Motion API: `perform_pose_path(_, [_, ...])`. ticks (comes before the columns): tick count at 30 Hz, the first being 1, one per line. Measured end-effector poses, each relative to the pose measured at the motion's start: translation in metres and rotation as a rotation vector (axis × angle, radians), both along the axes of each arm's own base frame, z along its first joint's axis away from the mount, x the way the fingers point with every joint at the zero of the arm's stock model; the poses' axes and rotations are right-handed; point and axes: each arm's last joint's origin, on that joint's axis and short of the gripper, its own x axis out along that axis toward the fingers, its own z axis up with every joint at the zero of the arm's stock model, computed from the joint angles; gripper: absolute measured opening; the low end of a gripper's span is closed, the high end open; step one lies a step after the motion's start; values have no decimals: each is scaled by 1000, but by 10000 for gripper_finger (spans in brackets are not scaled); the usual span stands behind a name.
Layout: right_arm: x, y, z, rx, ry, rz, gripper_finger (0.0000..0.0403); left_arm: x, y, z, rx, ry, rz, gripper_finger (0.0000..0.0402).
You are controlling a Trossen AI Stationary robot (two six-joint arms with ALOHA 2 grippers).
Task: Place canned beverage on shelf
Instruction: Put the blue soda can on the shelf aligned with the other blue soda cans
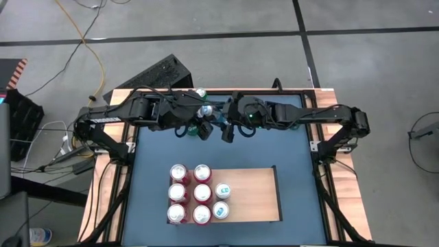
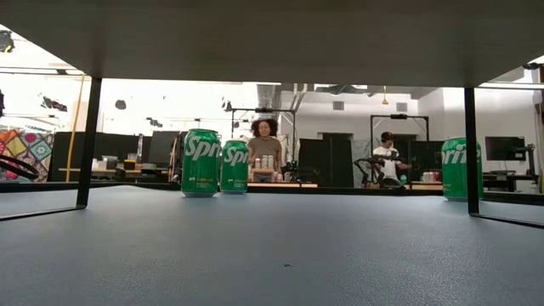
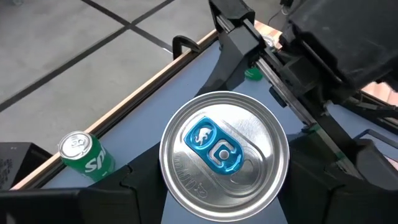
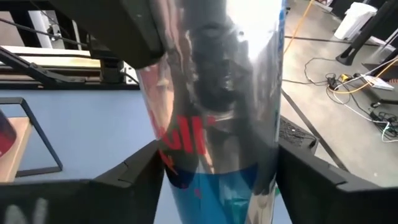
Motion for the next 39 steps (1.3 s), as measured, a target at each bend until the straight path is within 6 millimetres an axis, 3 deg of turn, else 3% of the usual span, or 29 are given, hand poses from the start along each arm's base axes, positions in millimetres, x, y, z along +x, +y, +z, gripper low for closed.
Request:
perform_pose_path(8, [0,2,-1,4,7,2,181,0,0,0,2,9,-23,229])
perform_pose_path(17, [1,8,0,65,-25,30,178,0,-3,2,44,47,-158,313])
perform_pose_path(20, [2,9,3,104,-62,71,178,-5,-3,13,44,8,-182,338])
perform_pose_path(23, [0,12,6,118,-69,102,182,-19,-5,37,60,-75,-202,350])
perform_pose_path(28, [-22,15,16,141,-163,148,180,-51,-13,74,118,-194,-259,352])
perform_pose_path(32, [-58,26,10,222,-368,198,183,-79,-24,94,181,-261,-315,352])
perform_pose_path(36, [-90,42,-17,327,-472,190,189,-102,-29,106,216,-311,-347,352])
perform_pose_path(39, [-96,58,-33,328,-490,165,187,-110,-29,108,228,-318,-314,352])
